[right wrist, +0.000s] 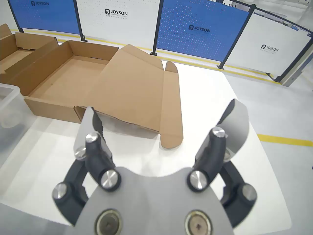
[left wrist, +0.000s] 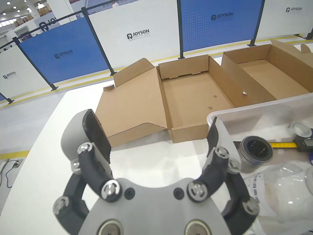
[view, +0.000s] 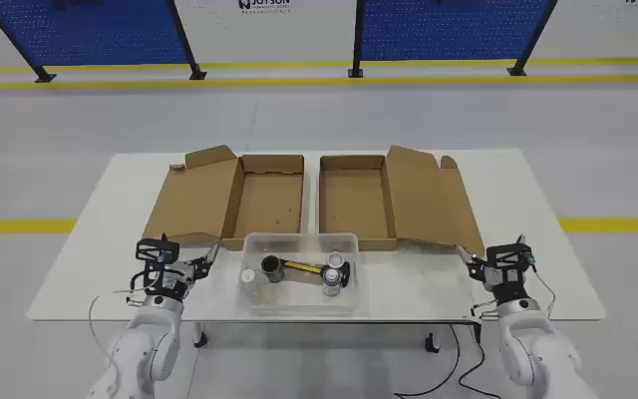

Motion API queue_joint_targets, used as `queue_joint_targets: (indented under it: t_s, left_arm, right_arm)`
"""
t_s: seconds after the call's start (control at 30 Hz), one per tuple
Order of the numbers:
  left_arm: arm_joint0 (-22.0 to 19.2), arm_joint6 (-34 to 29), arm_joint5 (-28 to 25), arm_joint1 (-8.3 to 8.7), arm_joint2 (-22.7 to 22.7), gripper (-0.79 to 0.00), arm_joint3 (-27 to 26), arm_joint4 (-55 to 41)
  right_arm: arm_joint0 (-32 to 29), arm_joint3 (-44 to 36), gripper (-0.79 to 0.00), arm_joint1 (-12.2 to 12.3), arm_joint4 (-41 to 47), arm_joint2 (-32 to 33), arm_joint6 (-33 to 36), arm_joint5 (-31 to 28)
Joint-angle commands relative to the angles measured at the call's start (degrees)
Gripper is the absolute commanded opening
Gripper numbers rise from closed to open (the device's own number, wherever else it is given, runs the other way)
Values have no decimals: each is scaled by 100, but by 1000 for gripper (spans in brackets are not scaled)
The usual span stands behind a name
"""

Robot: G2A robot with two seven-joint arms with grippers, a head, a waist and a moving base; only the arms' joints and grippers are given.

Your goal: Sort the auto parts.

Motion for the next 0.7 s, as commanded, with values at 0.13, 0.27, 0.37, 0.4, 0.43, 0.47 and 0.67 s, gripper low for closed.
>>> queue_joint_targets:
  t_s: [0.13, 0.27, 0.37, 0.4, 0.43, 0.47, 0.67]
  left_arm:
    - [0, 0, 0, 0, 0, 0, 0, 0]
    - [0, 0, 0, 0, 0, -1, 0, 0]
    - [0, 0, 0, 0, 0, -1, 0, 0]
    - [0, 0, 0, 0, 0, 0, 0, 0]
    - [-10, 1, -1, -1, 0, 0, -12, -11]
    - [-41, -25, -14, -4, 6, 0, -40, -30]
    - [-182, -199, -149, -15, -7, 0, -386, -111]
  right_arm:
    - [0, 0, 0, 0, 0, 0, 0, 0]
    - [0, 0, 0, 0, 0, 0, 0, 0]
    - [0, 0, -1, 0, 0, 0, 0, 0]
    - [0, 0, -1, 0, 0, 0, 0, 0]
    - [0, 0, 0, 0, 0, 0, 0, 0]
    - [0, 0, 0, 0, 0, 0, 0, 0]
    - [0, 0, 0, 0, 0, 0, 0, 0]
